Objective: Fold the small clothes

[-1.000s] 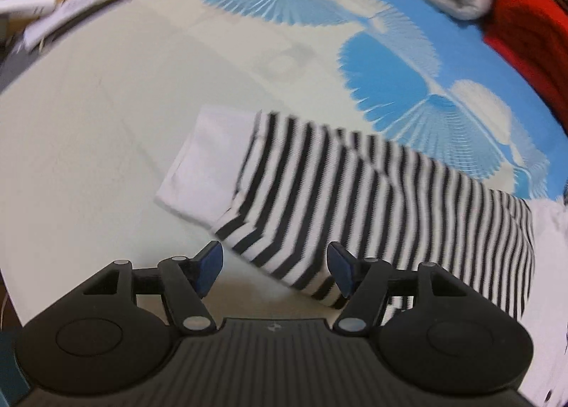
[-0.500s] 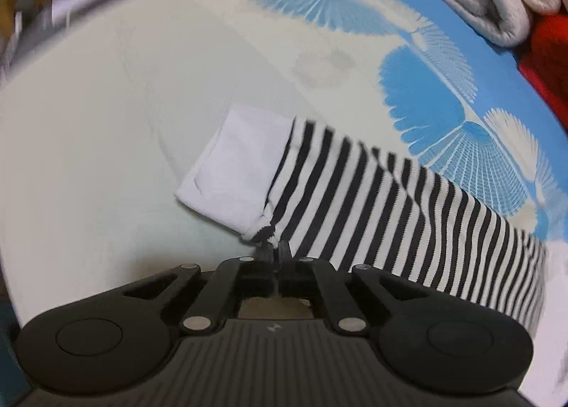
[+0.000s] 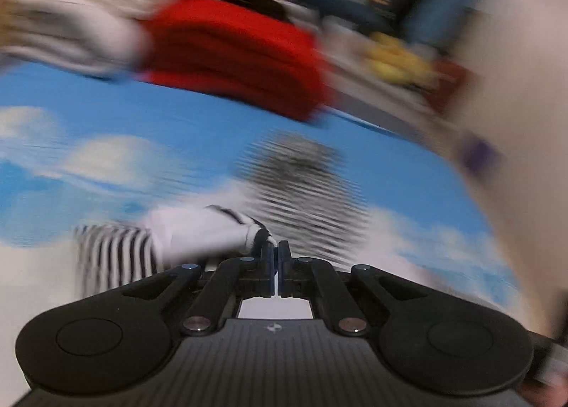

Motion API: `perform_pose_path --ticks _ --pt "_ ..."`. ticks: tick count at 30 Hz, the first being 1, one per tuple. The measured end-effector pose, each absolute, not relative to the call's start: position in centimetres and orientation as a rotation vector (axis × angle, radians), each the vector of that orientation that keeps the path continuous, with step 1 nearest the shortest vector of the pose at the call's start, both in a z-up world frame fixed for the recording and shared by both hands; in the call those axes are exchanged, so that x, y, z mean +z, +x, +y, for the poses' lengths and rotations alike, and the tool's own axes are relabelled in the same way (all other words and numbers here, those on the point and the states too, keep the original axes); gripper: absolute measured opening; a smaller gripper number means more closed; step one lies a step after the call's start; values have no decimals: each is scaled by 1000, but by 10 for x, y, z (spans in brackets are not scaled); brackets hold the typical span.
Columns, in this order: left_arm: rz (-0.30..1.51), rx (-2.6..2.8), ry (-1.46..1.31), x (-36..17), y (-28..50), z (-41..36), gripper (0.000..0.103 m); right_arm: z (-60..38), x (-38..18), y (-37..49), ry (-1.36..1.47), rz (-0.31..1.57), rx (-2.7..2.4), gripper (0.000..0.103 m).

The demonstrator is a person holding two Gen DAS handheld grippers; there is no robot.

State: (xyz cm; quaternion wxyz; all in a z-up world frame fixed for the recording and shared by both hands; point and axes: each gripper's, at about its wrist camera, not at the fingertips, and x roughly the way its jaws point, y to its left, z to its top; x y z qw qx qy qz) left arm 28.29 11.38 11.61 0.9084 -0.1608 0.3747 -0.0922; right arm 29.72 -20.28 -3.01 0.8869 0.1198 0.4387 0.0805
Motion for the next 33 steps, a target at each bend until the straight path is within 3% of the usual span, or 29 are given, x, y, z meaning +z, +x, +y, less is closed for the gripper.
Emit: perform_pose_path --ticks 2,3,4,5,13,22,23,24,25,26,33 --pt "815 -347 -369 115 288 92 15 -210 -40 301 307 954 144 34" --pt "828 -353 -375 115 291 90 29 -214 -45 303 343 980 119 42" --pt "829 -326 -384 115 294 93 36 -219 -50 305 381 1007 87 52" --pt "832 -283 -407 114 298 103 41 -225 -54 308 424 1033 59 54" --pt "1011 228 -504 72 322 189 41 -229 -84 324 610 1146 -19 54" --pt "996 219 -473 82 324 201 41 -221 -139 342 800 1252 -185 53" --pt "993 207 -459 82 314 199 41 -222 -142 342 804 1248 -207 52" --pt "990 196 -442 81 310 197 41 -223 -143 343 803 1241 -219 41" --pt "988 189 -420 77 307 195 41 -223 -143 344 802 1231 -208 18" --pt "988 185 -396 76 309 194 41 -223 -141 346 802 1218 -186 6" --pt "1030 163 -355 65 309 193 41 -228 -49 333 724 822 12 2"
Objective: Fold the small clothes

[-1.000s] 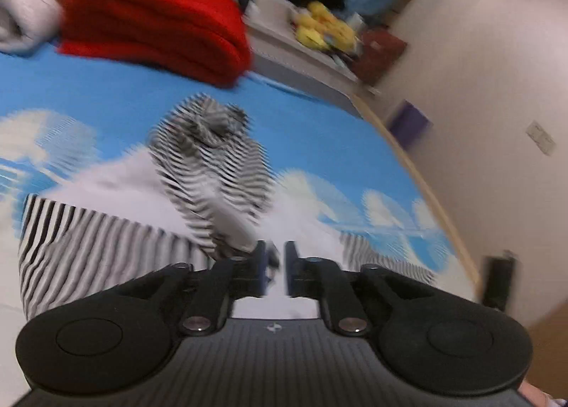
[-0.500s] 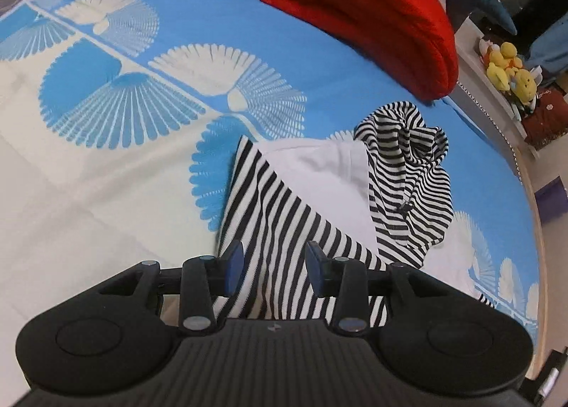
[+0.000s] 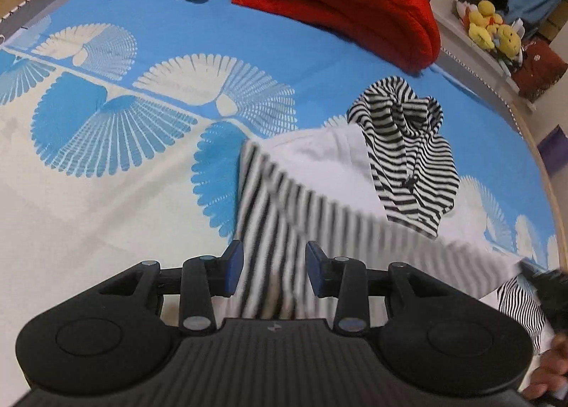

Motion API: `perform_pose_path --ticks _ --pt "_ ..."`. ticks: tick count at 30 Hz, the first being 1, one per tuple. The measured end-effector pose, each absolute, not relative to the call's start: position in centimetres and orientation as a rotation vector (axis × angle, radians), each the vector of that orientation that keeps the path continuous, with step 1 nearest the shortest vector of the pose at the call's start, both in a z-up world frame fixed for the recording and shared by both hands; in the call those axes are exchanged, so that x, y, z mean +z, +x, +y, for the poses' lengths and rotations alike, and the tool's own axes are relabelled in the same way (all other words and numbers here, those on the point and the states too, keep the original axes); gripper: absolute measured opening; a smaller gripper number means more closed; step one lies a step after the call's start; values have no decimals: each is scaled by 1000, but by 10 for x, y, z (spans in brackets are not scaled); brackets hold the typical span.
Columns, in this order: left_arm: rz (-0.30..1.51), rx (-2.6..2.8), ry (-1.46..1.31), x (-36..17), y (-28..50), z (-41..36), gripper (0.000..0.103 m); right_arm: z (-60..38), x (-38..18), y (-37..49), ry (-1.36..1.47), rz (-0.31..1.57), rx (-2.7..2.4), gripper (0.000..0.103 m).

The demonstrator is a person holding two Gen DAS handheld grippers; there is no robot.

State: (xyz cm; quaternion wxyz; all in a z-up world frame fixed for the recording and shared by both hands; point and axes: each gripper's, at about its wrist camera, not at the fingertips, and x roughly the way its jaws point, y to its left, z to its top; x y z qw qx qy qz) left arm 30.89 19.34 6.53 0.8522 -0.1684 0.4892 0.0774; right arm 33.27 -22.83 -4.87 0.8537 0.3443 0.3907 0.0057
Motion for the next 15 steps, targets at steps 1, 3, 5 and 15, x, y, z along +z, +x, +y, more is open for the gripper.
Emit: perform_pose_path --ticks 1,3,5,15 --pt "1035 156 -358 63 309 192 41 -231 -39 327 696 766 13 2" --pt "1052 141 -363 59 308 188 41 -242 -36 318 674 725 -46 2" --pt "1066 126 -358 54 307 182 41 -255 -56 317 686 819 -161 2" --pt "1188 67 -385 13 306 166 41 -300 -106 313 872 1063 -270 31"
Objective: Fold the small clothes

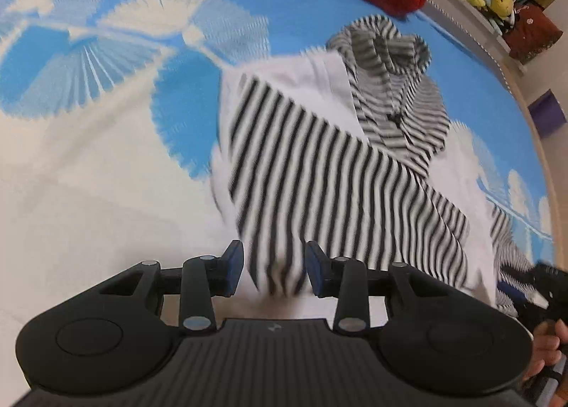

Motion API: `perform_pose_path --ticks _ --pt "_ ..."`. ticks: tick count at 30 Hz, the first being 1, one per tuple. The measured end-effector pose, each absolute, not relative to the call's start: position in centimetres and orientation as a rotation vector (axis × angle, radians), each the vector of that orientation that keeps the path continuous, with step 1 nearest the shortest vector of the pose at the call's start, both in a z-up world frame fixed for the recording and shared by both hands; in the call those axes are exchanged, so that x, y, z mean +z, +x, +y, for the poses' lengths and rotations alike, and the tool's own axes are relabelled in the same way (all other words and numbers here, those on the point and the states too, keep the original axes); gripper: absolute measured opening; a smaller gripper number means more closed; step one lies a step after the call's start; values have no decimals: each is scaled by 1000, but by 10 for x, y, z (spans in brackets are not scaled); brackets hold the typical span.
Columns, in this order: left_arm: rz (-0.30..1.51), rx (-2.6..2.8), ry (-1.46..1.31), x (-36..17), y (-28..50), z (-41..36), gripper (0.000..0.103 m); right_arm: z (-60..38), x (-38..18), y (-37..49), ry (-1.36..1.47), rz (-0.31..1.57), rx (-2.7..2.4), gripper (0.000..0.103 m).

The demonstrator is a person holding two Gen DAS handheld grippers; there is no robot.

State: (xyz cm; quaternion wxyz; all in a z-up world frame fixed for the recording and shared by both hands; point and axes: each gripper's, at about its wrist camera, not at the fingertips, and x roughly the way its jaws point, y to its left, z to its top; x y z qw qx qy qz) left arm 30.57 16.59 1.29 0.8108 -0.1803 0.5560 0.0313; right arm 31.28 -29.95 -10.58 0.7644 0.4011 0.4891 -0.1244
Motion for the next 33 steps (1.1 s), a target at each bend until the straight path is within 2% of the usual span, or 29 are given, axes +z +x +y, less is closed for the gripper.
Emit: perform_pose_path --ticks 1,5,8,10,16,21,26,29,33 --pt "1203 60 -390 8 305 164 41 -300 -105 316 879 1063 -232 36" --pt "1275 73 -382 -18 302 160 41 -292 -127 328 899 1161 -132 41" --pt "1324 112 -412 -35 299 163 41 -282 -144 325 823 1301 -176 41" --pt "1319 126 -421 -31 299 165 41 -286 -148 321 826 1328 -222 41" --pt "1217 102 -287 -1 305 150 43 -291 -114 326 797 1233 -152 42" --pt "1161 77 -195 14 302 137 52 -274 -81 335 521 1158 -59 44" --pt "1096 82 -107 23 291 133 54 -269 -56 326 423 1066 57 45" --pt "1063 89 -87 25 281 136 55 -264 -45 317 349 1030 51 44" --pt "1056 120 -161 25 268 147 63 -260 -37 303 292 964 30 44"
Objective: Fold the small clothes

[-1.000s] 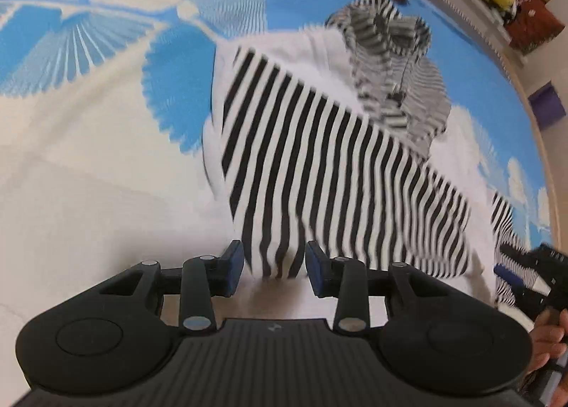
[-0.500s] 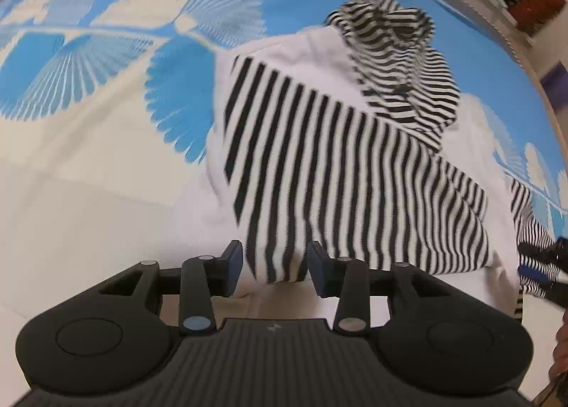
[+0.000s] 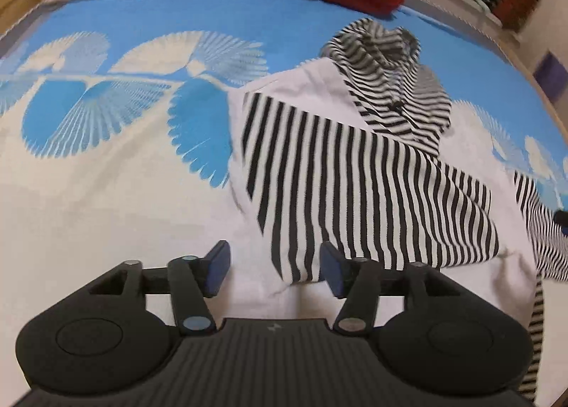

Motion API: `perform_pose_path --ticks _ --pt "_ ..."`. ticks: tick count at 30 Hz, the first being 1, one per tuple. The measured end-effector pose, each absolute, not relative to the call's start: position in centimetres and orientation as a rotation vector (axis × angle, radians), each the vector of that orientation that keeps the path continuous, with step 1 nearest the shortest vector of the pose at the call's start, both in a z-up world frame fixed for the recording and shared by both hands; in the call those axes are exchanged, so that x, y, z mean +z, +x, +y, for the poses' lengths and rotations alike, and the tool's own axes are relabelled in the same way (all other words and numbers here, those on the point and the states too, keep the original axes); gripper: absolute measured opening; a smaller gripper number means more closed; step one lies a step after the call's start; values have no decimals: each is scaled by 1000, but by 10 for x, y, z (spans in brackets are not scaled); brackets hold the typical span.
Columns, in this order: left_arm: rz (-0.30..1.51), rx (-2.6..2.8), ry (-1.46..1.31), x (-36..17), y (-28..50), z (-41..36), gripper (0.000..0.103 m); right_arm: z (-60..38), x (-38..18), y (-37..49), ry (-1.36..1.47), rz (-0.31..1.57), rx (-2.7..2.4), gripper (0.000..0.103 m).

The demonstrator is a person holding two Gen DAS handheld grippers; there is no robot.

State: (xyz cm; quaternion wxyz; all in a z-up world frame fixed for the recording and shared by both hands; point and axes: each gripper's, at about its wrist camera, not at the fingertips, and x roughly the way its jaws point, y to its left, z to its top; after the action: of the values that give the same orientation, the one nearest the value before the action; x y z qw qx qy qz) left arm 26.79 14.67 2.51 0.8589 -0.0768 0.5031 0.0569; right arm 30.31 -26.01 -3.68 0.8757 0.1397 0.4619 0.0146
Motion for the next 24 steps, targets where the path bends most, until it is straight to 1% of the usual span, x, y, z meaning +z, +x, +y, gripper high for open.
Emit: perform_pose_path --ticks 4,6,8,11,12,16,19,21,24 --pt "997 144 -190 32 253 149 65 -255 -19 283 308 833 99 44" --pt "931 164 -182 37 243 146 70 -245 -8 272 264 765 131 44" --pt "854 181 -164 40 233 139 75 -234 -1 262 224 723 164 45" --pt "806 192 -190 45 223 131 76 -226 3 249 211 694 197 49" --pt "779 194 -200 48 219 128 78 -224 2 245 213 693 198 51" --pt "714 188 -170 53 209 107 79 -226 -5 233 271 742 160 51" --pt "719 182 -160 51 207 88 79 -234 -16 222 308 750 124 51" --pt "720 144 -126 50 208 73 79 -242 -25 223 312 800 66 51" --pt "718 72 -81 47 211 51 79 -269 -33 227 443 813 27 51"
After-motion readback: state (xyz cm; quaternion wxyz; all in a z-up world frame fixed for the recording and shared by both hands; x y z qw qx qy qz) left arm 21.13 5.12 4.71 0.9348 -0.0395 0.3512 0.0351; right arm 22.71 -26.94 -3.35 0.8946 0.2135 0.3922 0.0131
